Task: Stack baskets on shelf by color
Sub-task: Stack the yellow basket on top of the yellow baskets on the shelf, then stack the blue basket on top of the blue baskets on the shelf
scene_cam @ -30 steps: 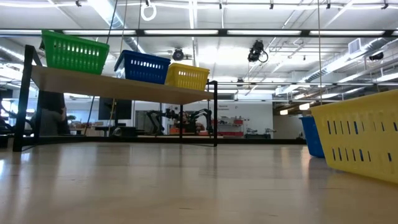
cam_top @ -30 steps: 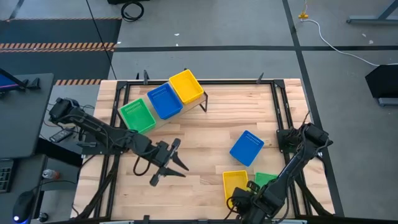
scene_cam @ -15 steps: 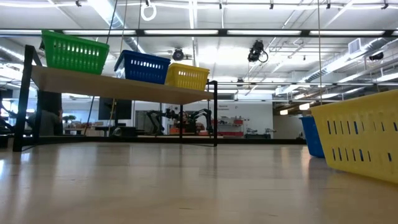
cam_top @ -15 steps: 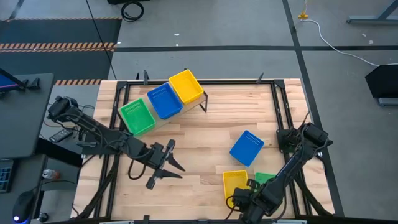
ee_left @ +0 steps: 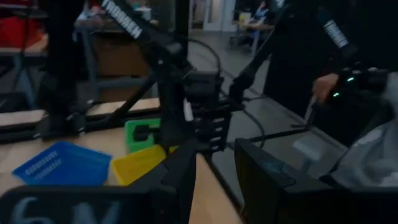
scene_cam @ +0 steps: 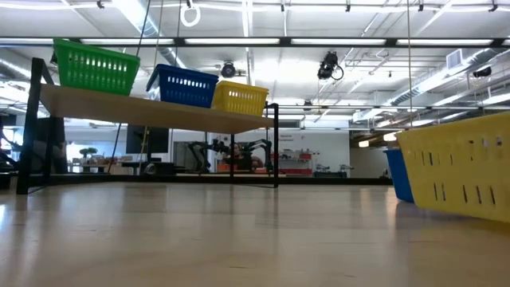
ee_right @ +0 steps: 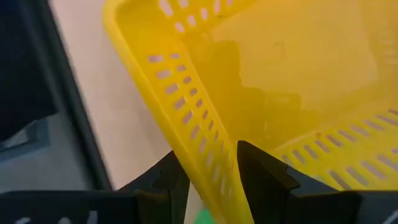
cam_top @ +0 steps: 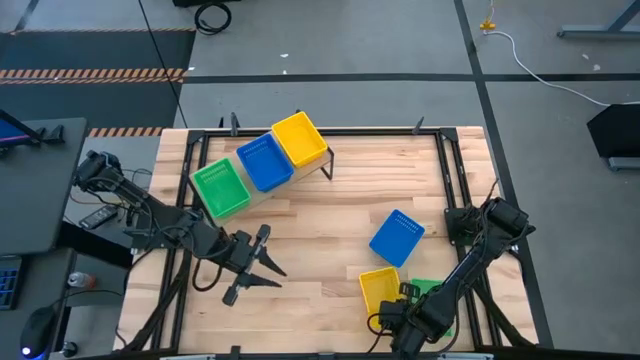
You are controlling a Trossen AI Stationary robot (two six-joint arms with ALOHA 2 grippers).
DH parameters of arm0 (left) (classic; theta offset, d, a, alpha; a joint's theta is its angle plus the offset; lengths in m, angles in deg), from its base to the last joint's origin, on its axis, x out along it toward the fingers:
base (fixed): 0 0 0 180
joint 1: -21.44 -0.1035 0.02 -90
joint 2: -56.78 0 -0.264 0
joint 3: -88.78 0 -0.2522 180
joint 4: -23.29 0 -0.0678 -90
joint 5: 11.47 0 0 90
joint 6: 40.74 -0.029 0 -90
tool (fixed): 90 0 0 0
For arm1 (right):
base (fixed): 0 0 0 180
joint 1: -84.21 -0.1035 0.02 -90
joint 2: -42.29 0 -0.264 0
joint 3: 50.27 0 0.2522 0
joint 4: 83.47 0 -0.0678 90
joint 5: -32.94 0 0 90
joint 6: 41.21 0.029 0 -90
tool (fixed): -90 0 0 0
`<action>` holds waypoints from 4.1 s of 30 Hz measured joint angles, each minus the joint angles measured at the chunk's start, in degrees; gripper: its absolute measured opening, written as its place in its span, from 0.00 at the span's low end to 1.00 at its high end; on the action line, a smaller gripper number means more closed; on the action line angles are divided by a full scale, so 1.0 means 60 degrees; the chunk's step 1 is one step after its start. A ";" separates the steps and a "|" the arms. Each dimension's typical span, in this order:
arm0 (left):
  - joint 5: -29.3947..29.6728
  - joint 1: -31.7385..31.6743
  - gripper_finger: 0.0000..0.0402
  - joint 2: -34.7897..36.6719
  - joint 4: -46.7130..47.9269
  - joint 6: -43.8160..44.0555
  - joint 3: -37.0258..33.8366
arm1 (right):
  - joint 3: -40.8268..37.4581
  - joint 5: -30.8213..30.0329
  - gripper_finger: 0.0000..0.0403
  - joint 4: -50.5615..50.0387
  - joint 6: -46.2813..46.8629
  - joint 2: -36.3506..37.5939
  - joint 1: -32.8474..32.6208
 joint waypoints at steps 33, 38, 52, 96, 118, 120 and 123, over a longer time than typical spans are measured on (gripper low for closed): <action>0.4548 0.1994 0.29 -0.0015 0.0170 0.0401 -0.0003 | 0.4516 -0.3312 0.02 -0.5601 -0.9456 0.0000 0.3296; 0.4552 0.2197 0.29 -0.0019 0.0295 0.0433 -0.0004 | 0.5733 -0.3902 0.03 -0.6131 -1.0986 0.0000 0.4161; 0.5234 0.2395 0.29 -0.0292 0.0342 0.0615 -0.0015 | 0.7997 -0.4284 0.03 -0.5277 -1.6024 0.0000 0.7676; 0.6617 0.2180 0.29 -0.0733 0.0258 0.0703 -0.0011 | 0.6894 0.0014 0.22 -0.2061 -1.8255 0.0004 1.1315; 0.6617 0.2173 0.29 -0.0729 0.0266 0.0678 -0.0011 | 0.6893 -0.1422 0.35 -0.2836 -1.6545 0.0091 1.0923; 0.6617 0.2173 0.29 -0.0729 0.0263 0.0674 -0.0011 | 0.6893 -0.1545 0.35 -0.3219 -1.6305 0.0118 1.0706; 0.6617 0.2176 0.29 -0.0726 0.0250 0.0670 -0.0011 | 0.6889 -0.1605 0.35 -0.3712 -1.5543 0.0171 1.0369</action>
